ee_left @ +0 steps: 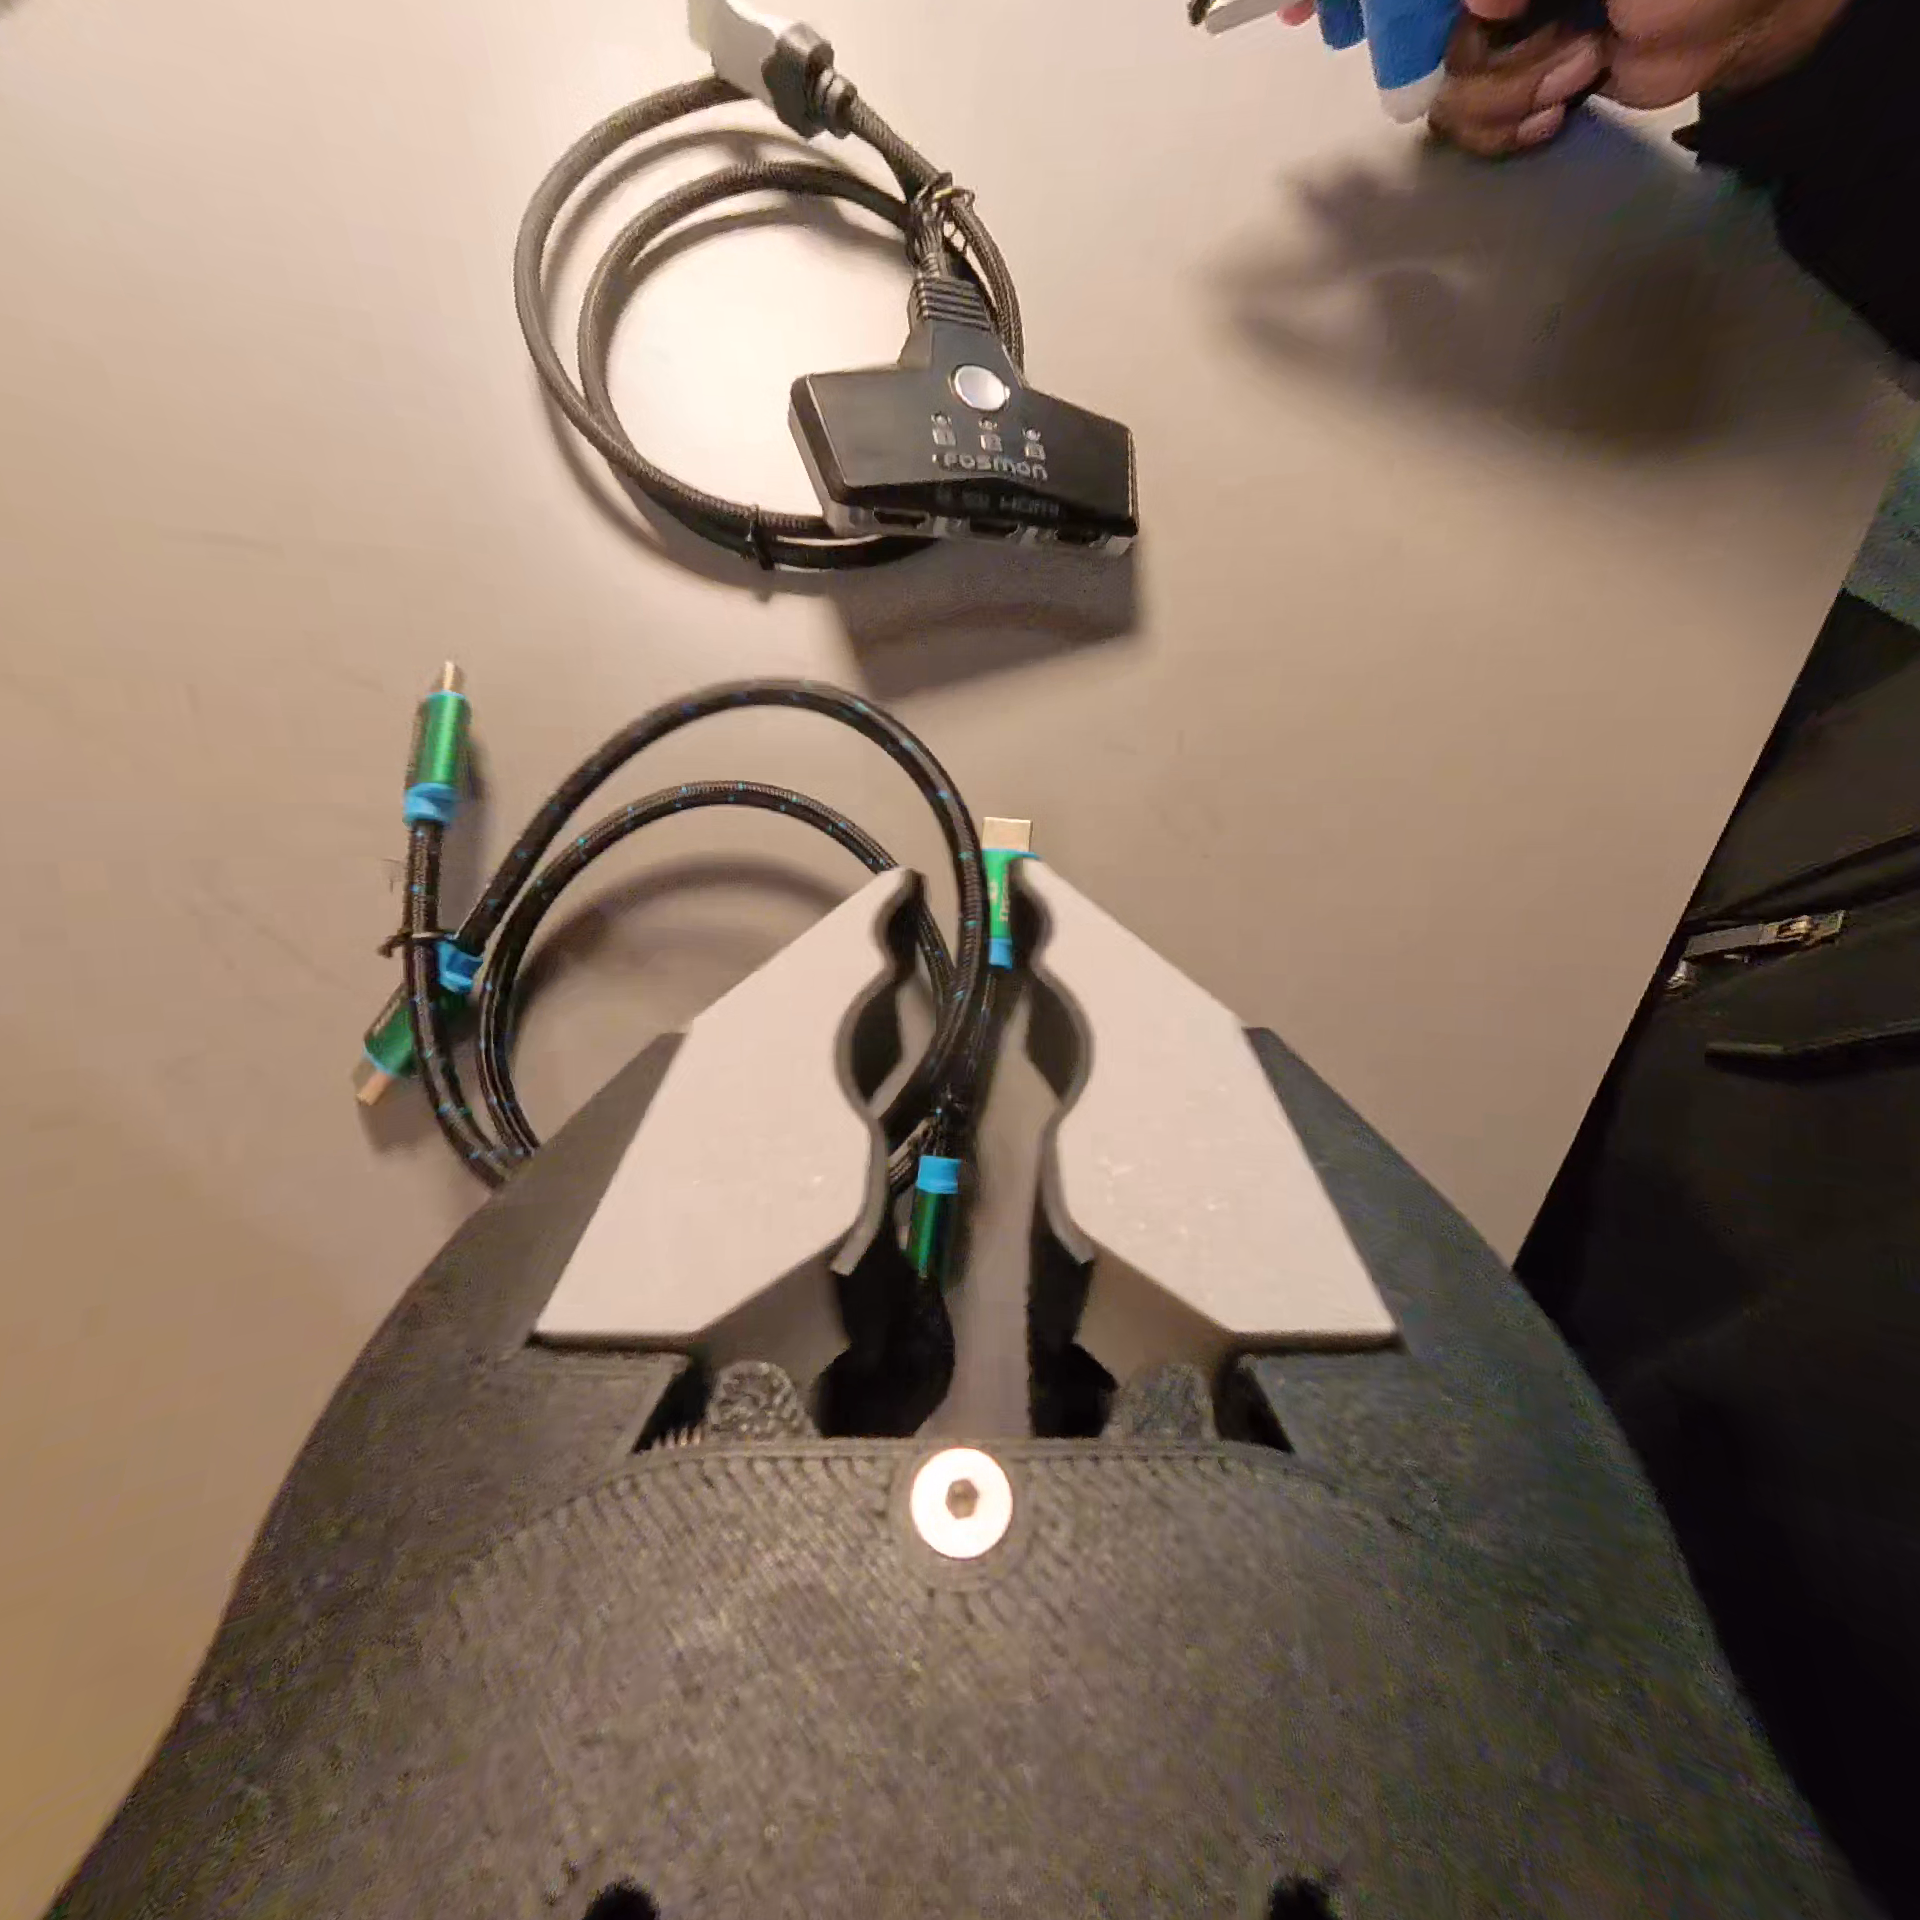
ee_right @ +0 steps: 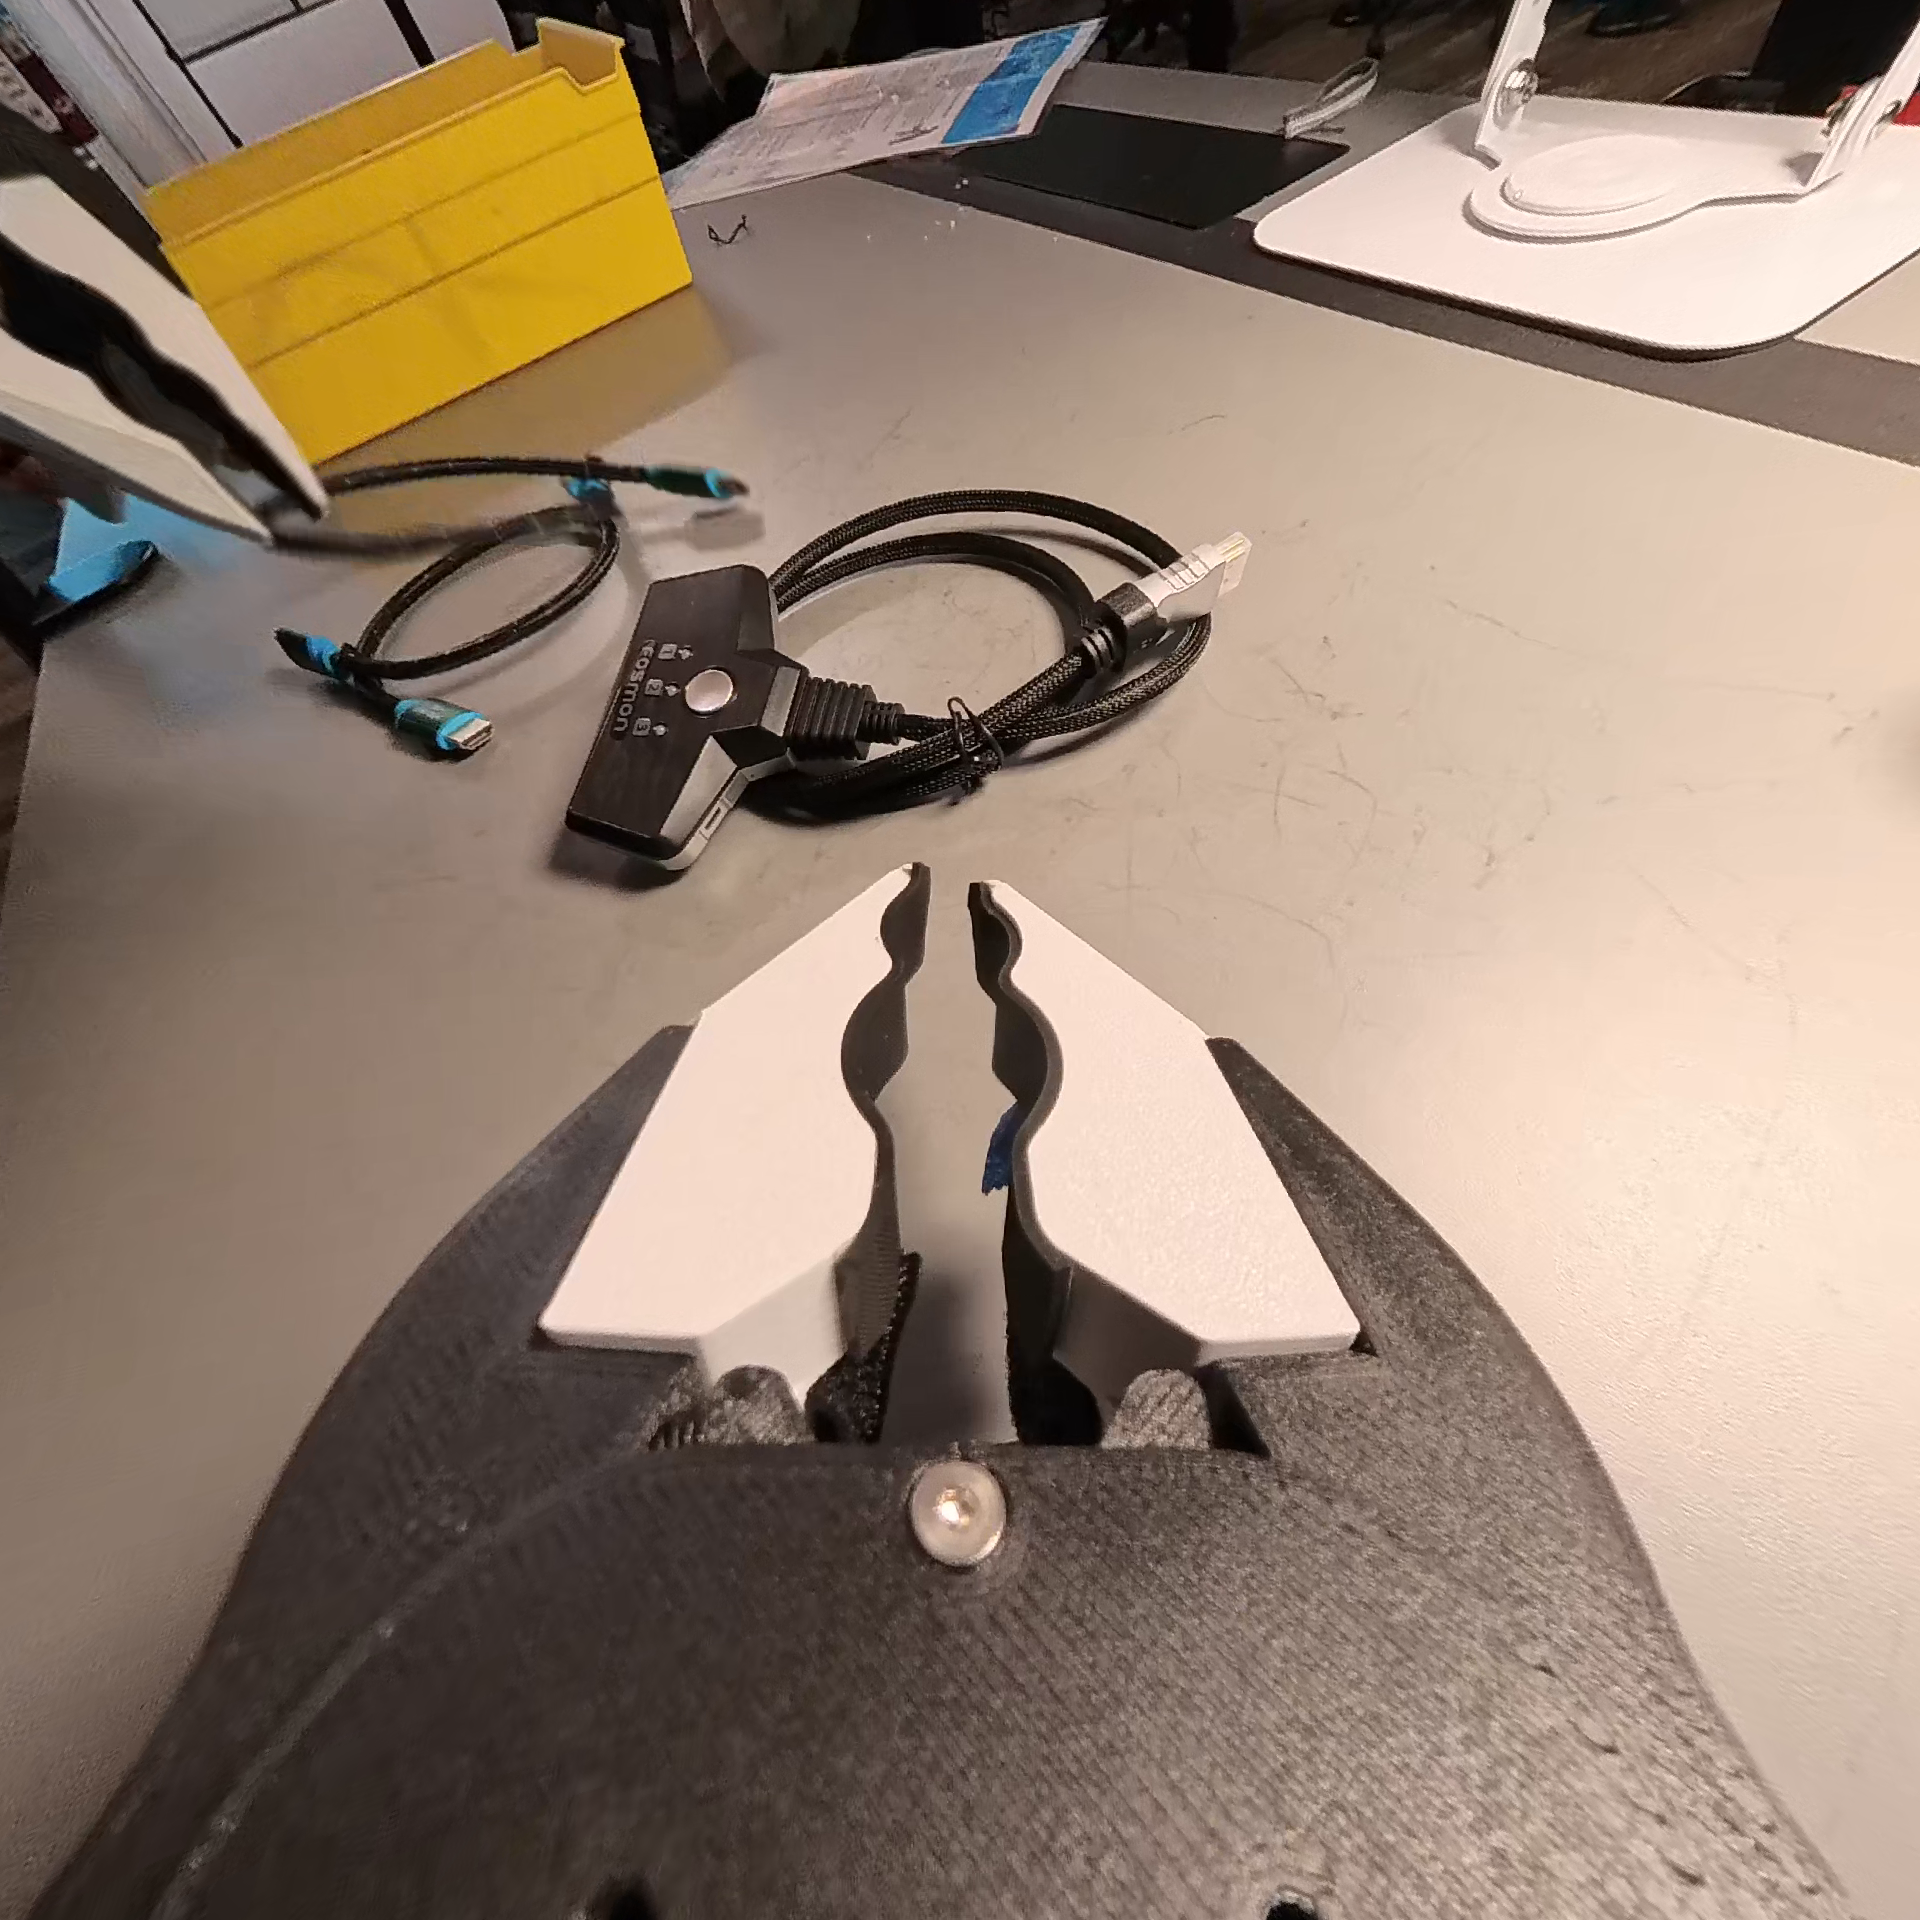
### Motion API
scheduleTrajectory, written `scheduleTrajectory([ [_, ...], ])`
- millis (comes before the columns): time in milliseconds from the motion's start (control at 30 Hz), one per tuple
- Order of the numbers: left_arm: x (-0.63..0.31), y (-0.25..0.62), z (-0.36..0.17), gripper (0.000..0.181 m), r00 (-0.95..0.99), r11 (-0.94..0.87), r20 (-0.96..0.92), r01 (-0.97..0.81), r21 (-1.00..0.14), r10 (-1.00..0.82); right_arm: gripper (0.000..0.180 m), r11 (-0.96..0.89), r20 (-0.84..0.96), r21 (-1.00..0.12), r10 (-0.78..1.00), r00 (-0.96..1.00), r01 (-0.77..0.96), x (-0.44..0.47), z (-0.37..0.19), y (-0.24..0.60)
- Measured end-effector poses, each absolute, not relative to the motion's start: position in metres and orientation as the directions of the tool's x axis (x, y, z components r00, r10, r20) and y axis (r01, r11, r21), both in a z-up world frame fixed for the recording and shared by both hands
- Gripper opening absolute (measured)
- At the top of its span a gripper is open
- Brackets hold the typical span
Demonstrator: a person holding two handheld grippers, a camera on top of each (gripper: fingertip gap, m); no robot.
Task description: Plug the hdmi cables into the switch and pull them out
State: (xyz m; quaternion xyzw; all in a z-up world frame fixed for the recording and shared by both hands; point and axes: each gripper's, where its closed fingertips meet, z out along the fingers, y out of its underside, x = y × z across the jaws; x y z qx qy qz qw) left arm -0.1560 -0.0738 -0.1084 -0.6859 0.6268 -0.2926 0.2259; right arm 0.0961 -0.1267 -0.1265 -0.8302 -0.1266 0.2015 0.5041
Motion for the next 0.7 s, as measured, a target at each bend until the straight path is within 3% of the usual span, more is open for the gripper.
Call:
scheduleTrajectory([
  [67, -0.163, -0.067, -0.098, 0.043, 0.081, -0.148, 0.13, -0.705, -0.693, -0.988, 0.01, -0.461, -0.203, -0.887, 0.418, 0.886, 0.015, 0.095, -0.127, -0.127],
  [167, -0.186, -0.048, -0.052, 0.059, 0.127, -0.246, 0.211, -0.582, -0.775, -0.969, 0.01, -0.463, -0.198, -0.886, 0.422, 0.885, 0.022, 0.094, -0.128, -0.128],
  [267, -0.246, 0.025, -0.008, 0.06, 0.385, -0.325, 0.147, -0.453, -0.83, -0.911, 0.01, -0.465, -0.199, -0.885, 0.422, 0.884, 0.023, 0.094, -0.128, -0.128],
  [367, -0.339, 0.115, 0.006, 0.057, 0.704, -0.464, 0.13, -0.308, -0.831, -0.698, 0.01, -0.465, -0.196, -0.885, 0.422, 0.885, 0.026, 0.093, -0.128, -0.128],
  [433, -0.39, 0.154, -0.013, 0.057, 0.805, -0.573, 0.16, -0.252, -0.78, -0.572, 0.01, -0.465, -0.192, -0.885, 0.422, 0.886, 0.03, 0.093, -0.129, -0.128],
  [533, -0.442, 0.18, -0.067, 0.062, 0.872, -0.69, 0.052, -0.348, -0.634, -0.487, 0.01, -0.466, -0.191, -0.884, 0.416, 0.889, 0.028, 0.094, -0.129, -0.128],
  [700, -0.475, 0.186, -0.14, 0.068, 0.881, -0.812, 0.012, -0.43, -0.394, -0.472, 0.01, -0.467, -0.212, -0.884, 0.405, 0.889, 0.002, 0.097, -0.128, -0.127],
])
